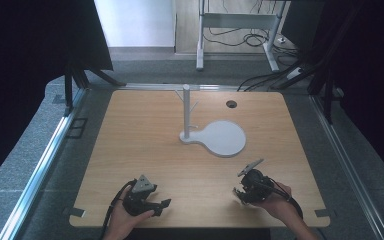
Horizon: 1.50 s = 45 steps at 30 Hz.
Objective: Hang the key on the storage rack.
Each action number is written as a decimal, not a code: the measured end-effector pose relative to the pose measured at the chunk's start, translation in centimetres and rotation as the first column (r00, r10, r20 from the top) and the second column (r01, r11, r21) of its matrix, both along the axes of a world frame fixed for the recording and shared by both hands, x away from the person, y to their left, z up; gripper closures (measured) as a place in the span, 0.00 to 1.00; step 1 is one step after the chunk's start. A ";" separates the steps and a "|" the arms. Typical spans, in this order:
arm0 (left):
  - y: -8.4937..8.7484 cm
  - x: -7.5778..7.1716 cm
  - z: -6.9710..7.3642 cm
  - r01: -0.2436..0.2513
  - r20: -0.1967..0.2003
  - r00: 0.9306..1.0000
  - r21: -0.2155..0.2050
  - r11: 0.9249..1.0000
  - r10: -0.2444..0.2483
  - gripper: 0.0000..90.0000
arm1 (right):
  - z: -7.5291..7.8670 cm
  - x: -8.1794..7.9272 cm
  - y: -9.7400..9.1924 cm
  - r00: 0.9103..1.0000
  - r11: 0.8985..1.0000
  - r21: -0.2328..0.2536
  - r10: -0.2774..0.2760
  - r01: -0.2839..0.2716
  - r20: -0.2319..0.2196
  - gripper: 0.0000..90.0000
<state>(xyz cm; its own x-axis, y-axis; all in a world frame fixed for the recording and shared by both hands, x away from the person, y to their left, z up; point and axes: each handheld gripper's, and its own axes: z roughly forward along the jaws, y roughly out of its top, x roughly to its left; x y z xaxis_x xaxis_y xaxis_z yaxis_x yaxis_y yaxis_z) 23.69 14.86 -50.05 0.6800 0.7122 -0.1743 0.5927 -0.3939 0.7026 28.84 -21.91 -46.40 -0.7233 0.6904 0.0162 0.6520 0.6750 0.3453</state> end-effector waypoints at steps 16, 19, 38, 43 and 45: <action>-0.3 0.0 -0.2 0.012 -0.005 1.000 0.016 1.000 -0.012 0.29 | -1.3 0.1 0.3 1.000 1.000 -0.029 0.010 -0.010 -0.015 0.78; -0.4 -0.1 -0.3 0.015 -0.007 1.000 0.018 1.000 -0.015 0.29 | -1.5 0.0 0.4 1.000 0.999 -0.038 0.014 -0.015 -0.020 0.82; -0.8 -0.1 -0.6 0.035 -0.012 0.999 0.024 0.999 -0.035 0.29 | -1.4 -0.3 0.3 0.999 0.998 -0.051 0.028 -0.030 -0.037 0.94; -0.7 -0.1 -0.6 0.034 -0.013 0.999 0.025 0.999 -0.034 0.29 | -1.3 -0.3 0.3 0.998 0.997 -0.059 0.041 -0.043 -0.039 0.94; -0.7 0.0 -0.6 0.031 -0.016 0.999 0.029 0.999 -0.031 0.29 | -1.2 -0.2 0.2 0.999 0.997 -0.057 0.043 -0.044 -0.032 0.94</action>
<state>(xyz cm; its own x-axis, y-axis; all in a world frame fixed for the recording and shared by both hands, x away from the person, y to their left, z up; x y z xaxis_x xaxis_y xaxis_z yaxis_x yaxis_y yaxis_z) 23.67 14.16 -50.63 0.6991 0.6959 -0.1642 0.5905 -0.4324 0.6815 28.61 -21.70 -47.59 -0.7524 0.6587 -0.0003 0.6312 0.7212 0.2852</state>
